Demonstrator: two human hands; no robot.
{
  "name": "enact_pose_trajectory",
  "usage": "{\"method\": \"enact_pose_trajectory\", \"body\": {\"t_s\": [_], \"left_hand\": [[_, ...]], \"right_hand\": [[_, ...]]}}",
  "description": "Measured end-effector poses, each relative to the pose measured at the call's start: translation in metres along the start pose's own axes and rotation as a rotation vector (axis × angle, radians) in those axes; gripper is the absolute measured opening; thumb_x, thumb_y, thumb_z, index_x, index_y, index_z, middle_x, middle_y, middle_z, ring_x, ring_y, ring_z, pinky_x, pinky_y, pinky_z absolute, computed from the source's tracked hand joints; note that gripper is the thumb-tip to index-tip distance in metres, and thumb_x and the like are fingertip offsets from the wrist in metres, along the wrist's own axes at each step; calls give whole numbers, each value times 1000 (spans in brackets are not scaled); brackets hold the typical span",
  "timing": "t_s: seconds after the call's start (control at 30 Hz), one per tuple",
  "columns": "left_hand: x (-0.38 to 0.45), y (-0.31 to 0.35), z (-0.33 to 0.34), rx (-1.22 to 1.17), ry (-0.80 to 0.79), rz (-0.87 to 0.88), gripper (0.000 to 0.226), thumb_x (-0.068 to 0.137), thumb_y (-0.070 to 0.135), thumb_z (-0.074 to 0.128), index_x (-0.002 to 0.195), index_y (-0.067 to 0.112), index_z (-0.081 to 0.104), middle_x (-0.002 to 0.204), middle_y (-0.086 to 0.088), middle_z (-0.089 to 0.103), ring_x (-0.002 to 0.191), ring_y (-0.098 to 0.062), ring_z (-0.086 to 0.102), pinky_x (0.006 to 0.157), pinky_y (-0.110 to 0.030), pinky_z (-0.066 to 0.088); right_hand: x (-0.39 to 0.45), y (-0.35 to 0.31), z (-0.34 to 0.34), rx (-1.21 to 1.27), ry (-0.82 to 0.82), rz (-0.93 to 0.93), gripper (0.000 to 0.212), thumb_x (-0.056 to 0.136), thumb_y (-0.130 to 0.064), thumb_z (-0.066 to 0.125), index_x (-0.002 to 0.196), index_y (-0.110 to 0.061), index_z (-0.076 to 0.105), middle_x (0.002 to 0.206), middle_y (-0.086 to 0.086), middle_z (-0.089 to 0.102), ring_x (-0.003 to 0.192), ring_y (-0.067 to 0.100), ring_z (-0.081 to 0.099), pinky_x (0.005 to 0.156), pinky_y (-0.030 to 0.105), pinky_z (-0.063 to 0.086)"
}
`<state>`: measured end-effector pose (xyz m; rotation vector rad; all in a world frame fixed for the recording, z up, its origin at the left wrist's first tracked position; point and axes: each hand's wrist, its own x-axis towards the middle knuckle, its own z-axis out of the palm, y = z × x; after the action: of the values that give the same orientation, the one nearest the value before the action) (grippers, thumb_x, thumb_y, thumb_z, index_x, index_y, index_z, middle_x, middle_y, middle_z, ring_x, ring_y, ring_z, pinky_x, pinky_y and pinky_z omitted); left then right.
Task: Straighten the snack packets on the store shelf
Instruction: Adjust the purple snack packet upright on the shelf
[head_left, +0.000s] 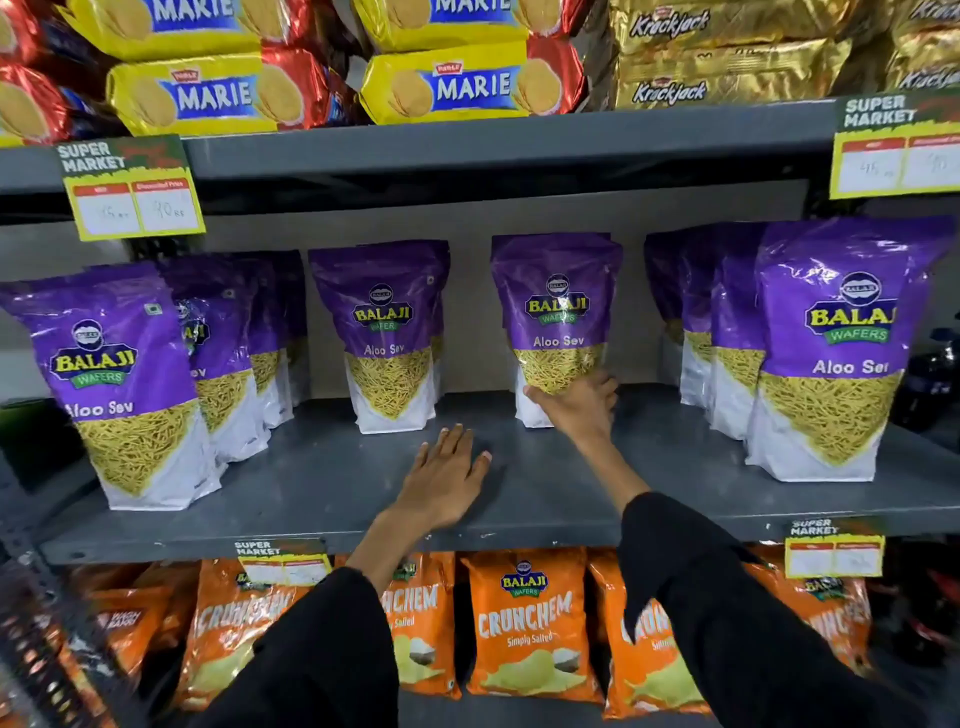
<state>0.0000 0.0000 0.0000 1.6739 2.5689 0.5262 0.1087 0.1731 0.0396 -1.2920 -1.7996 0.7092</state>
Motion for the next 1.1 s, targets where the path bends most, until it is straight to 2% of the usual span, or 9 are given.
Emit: {"method": "enact_pose_trajectory", "body": {"t_s": [0.13, 0.27, 0.47, 1.1], "left_hand": [[3, 1, -2, 41, -92, -16, 67, 105, 48, 17, 160, 11, 5, 169, -5, 0, 156, -20, -3, 126, -43, 0], [7, 0, 1, 91, -144, 2, 66, 105, 47, 16, 160, 11, 5, 170, -4, 0, 156, -19, -1, 126, -42, -1], [10, -3, 5, 119, -121, 14, 66, 105, 47, 18, 160, 11, 8, 170, -5, 4, 156, -20, 3, 126, -44, 3], [12, -5, 7, 127, -115, 20, 66, 104, 47, 18, 160, 12, 9, 169, -5, 6, 156, -21, 5, 125, -45, 4]], "right_hand": [[9, -10, 4, 21, 28, 57, 141, 58, -53, 92, 154, 7, 7, 153, 24, 28, 143, 42, 33, 109, 56, 40], [13, -11, 14, 17, 60, 39, 146, 53, -51, 95, 154, 6, 6, 154, 24, 29, 143, 41, 34, 109, 55, 41], [13, -3, 24, 18, 91, 20, 138, 57, -39, 96, 155, 2, 7, 154, 24, 28, 142, 43, 34, 108, 57, 42], [-26, 5, 0, -13, 100, -29, 139, 57, -44, 95, 155, 1, 8, 150, 25, 33, 135, 45, 40, 104, 55, 45]]}}
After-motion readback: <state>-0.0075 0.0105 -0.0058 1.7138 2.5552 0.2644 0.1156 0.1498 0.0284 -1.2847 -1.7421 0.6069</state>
